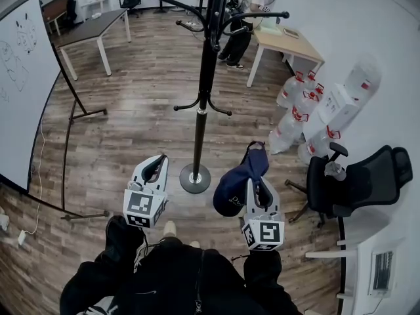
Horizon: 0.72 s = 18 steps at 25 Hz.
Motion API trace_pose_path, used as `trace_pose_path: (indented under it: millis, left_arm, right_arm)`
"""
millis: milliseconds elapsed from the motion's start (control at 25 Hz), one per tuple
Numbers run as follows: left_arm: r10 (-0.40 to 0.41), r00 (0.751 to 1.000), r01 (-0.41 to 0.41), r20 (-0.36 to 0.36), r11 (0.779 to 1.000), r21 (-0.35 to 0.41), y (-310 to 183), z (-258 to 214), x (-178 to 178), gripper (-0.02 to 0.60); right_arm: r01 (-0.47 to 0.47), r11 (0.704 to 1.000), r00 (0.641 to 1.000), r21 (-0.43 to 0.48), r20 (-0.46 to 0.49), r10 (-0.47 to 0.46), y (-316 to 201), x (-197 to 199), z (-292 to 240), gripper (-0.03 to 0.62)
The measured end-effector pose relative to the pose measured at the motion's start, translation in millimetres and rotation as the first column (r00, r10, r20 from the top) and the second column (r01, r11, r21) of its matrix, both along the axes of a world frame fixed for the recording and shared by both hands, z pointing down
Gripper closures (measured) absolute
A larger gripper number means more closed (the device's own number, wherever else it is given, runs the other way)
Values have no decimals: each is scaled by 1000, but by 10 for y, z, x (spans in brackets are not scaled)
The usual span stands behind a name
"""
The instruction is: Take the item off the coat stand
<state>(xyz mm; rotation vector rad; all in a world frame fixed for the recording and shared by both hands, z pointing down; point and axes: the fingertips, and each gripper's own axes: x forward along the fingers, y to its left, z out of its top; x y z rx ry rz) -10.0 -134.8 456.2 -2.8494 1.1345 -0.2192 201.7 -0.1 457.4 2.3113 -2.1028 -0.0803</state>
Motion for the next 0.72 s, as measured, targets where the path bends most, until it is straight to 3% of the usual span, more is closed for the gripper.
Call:
trace_pose_path:
  millis: [720]
  left_arm:
    - [1, 1000, -1, 4, 1000, 10, 74, -57, 32, 558]
  right_arm:
    - [20, 1000, 1000, 16, 0, -20, 43, -62, -57, 503]
